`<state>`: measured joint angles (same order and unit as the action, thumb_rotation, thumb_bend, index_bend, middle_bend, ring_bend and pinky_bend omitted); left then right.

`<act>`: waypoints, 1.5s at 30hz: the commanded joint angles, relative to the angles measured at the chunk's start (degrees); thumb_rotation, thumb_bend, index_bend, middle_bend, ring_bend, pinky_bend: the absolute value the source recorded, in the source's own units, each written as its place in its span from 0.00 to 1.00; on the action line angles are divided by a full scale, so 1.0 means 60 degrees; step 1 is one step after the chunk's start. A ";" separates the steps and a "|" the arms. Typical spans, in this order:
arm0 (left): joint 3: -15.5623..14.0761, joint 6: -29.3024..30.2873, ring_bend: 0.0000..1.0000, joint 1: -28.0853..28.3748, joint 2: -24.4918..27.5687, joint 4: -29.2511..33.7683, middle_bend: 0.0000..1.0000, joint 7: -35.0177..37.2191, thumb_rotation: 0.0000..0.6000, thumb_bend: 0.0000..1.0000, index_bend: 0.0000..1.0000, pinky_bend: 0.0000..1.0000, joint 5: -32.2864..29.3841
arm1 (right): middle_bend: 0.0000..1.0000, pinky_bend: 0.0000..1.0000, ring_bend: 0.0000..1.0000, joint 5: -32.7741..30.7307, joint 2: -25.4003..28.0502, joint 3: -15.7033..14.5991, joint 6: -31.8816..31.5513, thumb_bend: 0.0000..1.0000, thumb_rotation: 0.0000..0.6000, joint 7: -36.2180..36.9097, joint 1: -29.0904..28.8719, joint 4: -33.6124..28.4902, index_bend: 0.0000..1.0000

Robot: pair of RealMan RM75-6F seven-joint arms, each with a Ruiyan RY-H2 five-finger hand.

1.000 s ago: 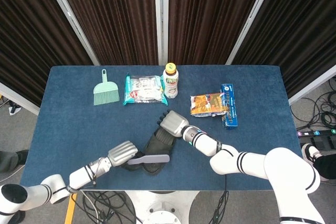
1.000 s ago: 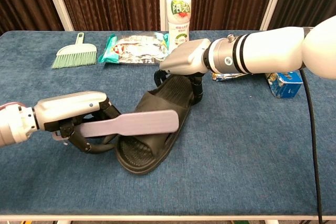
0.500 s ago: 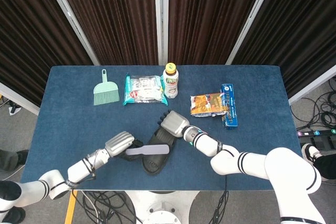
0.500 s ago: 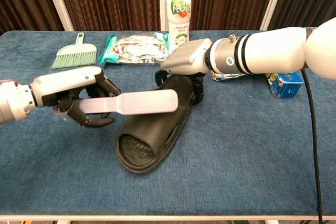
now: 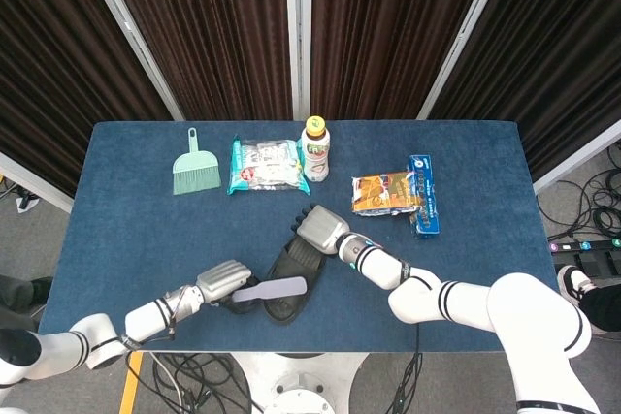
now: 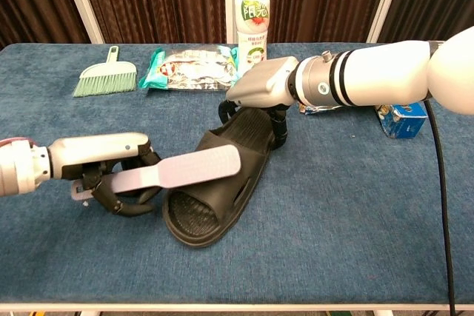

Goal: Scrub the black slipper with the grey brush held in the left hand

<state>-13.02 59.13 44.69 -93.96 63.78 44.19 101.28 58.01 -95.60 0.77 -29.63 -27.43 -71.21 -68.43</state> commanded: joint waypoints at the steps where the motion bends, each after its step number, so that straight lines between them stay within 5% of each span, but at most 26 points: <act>1: -0.0185 0.0346 1.00 -0.0110 0.0365 0.0455 1.00 -0.0158 1.00 0.63 1.00 1.00 0.0189 | 0.36 0.21 0.17 -0.0009 0.0009 -0.0001 0.0002 0.22 1.00 0.0009 0.0005 -0.0011 0.44; 4: -0.0192 0.0855 1.00 -0.0295 0.0681 0.0806 1.00 -0.0217 1.00 0.63 1.00 1.00 0.0244 | 0.35 0.18 0.16 -0.0032 0.0057 -0.0010 -0.0018 0.22 1.00 -0.0011 0.0012 -0.0079 0.40; 7: -0.0108 0.1184 1.00 -0.0433 0.0952 0.1059 1.00 -0.0213 1.00 0.63 1.00 1.00 0.0161 | 0.28 0.12 0.07 -0.0150 0.0130 -0.0031 -0.0020 0.15 1.00 -0.0064 0.0010 -0.0196 0.24; 11: 0.0233 0.1220 1.00 -0.0626 0.1023 0.1023 1.00 -0.0187 1.00 0.63 1.00 1.00 -0.0373 | 0.06 0.01 0.00 -0.0425 0.0241 -0.0089 -0.0089 0.08 1.00 -0.0232 -0.0003 -0.0422 0.01; 20: 0.1413 0.0445 1.00 -0.1338 0.0366 0.0057 1.00 -0.1347 1.00 0.62 1.00 1.00 -0.2665 | 0.00 0.00 0.00 -0.0654 0.1464 0.0020 -0.1095 0.05 1.00 -0.0382 0.0263 -0.1927 0.00; 24: 0.1791 0.0094 0.92 -0.1519 0.0282 -0.0120 0.99 -0.2554 1.00 0.61 0.94 0.91 -0.3428 | 0.00 0.00 0.00 -0.0498 0.2431 0.0190 -0.1779 0.05 1.00 -0.0165 0.0611 -0.2868 0.00; 31: 0.2224 0.0361 0.63 -0.1827 0.0277 -0.0043 0.74 -0.4433 1.00 0.56 0.62 0.74 -0.3961 | 0.00 0.00 0.00 0.0253 0.4084 0.0193 -0.2980 0.05 1.00 0.0565 0.1645 -0.4292 0.00; 37: 0.2394 0.0697 0.29 -0.2073 0.0216 0.0025 0.42 -0.5164 1.00 0.45 0.33 0.43 -0.3954 | 0.00 0.00 0.00 0.1249 0.5120 -0.0015 -0.3815 0.05 1.00 0.1517 0.2714 -0.4944 0.00; 45: 0.2360 0.0989 0.15 -0.2309 0.0557 0.0375 0.23 -0.5636 0.85 0.25 0.19 0.26 -0.3641 | 0.00 0.00 0.00 0.2370 0.5870 -0.0424 -0.4930 0.05 1.00 0.2674 0.4168 -0.5136 0.00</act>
<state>1.19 64.50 31.38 -91.33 65.21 11.08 78.94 70.62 -61.57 -0.91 -57.51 -12.74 -48.08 -98.91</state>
